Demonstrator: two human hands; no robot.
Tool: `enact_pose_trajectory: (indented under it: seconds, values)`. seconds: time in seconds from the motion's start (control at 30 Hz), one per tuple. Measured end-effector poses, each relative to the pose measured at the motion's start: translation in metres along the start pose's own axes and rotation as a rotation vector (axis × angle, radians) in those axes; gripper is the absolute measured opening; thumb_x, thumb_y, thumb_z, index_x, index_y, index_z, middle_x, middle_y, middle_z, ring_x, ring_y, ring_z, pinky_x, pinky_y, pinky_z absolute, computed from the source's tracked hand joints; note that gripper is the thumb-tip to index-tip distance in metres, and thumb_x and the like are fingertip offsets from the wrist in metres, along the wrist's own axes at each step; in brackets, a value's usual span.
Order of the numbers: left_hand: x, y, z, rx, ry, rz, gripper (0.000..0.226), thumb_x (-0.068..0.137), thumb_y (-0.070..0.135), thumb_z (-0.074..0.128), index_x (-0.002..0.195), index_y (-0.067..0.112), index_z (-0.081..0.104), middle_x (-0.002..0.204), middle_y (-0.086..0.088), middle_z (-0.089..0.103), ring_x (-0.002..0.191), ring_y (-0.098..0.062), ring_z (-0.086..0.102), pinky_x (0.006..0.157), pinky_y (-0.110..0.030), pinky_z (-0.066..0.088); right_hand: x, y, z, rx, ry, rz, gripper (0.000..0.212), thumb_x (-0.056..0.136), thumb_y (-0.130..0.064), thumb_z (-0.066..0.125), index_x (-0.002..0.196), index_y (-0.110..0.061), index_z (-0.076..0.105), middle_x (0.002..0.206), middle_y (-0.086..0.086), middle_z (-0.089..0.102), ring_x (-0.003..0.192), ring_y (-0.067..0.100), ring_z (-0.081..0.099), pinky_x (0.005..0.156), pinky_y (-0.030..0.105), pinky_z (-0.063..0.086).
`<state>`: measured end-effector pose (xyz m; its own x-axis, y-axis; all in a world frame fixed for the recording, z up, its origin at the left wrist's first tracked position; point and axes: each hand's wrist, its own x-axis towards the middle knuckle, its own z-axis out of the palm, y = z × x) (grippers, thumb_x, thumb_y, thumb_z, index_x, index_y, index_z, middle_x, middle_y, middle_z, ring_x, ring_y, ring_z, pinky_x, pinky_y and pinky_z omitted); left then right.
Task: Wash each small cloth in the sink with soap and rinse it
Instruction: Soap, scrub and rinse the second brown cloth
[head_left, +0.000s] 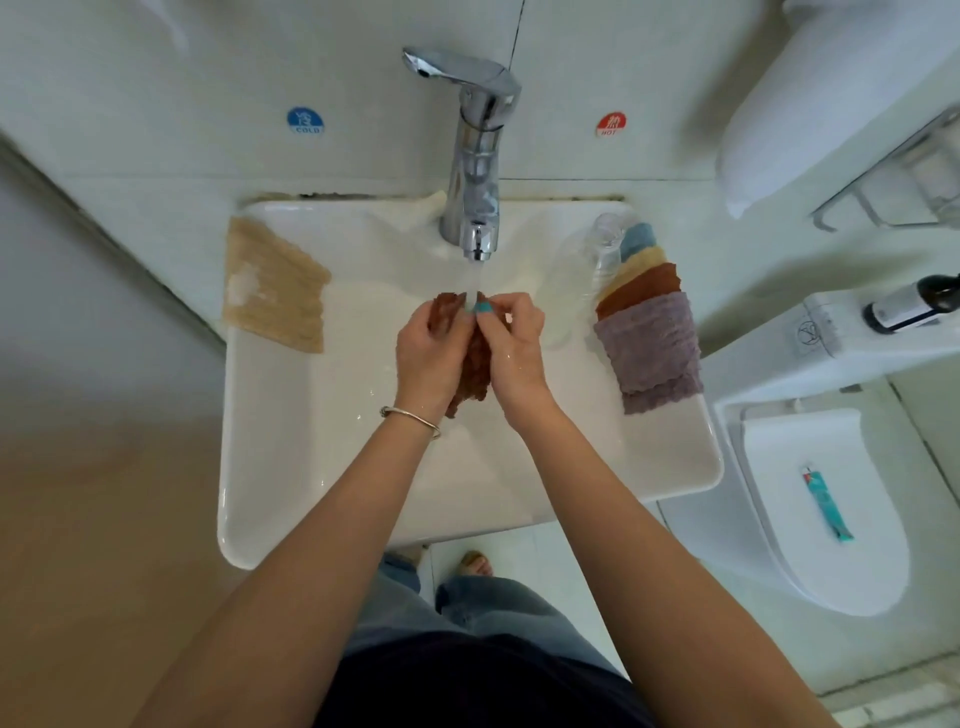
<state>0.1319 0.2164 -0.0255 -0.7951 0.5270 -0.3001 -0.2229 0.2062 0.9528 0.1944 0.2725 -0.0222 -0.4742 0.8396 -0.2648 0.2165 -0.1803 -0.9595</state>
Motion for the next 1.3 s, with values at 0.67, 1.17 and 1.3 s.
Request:
enact_pose_trajectory:
  seconds: [0.67,1.17,1.3]
  values:
    - [0.004,-0.005,-0.025,0.019,-0.086,0.045,0.026,0.091,0.038,0.065,0.116,0.030,0.064,0.077,0.007,0.068,0.077,-0.006,0.066,0.076,-0.026,0.055,-0.001,-0.010,0.000,-0.180,-0.130,-0.132,0.025,0.097,-0.021,0.058,0.121,-0.017,0.050,0.105,-0.006,0.060,0.096,0.008,0.060,0.092,0.030,0.050]
    - [0.003,-0.001,0.009,0.001,0.060,0.109,0.014,0.097,0.050,0.047,0.102,0.037,0.051,0.088,0.015,0.067,0.081,-0.002,0.065,0.069,-0.018,0.050,-0.007,-0.004,0.016,-0.017,0.060,-0.099,0.023,0.096,-0.043,0.056,0.099,-0.021,0.057,0.090,-0.008,0.068,0.088,0.008,0.067,0.085,0.031,0.055]
    - [0.010,0.003,0.018,-0.024,0.146,0.121,0.030,0.098,0.045,0.050,0.079,0.021,0.052,0.060,0.021,0.059,0.058,0.001,0.054,0.058,-0.015,0.042,0.001,-0.007,0.021,-0.112,0.134,-0.079,0.025,0.094,-0.049,0.056,0.086,-0.026,0.051,0.080,-0.011,0.066,0.072,-0.003,0.062,0.066,0.018,0.047]
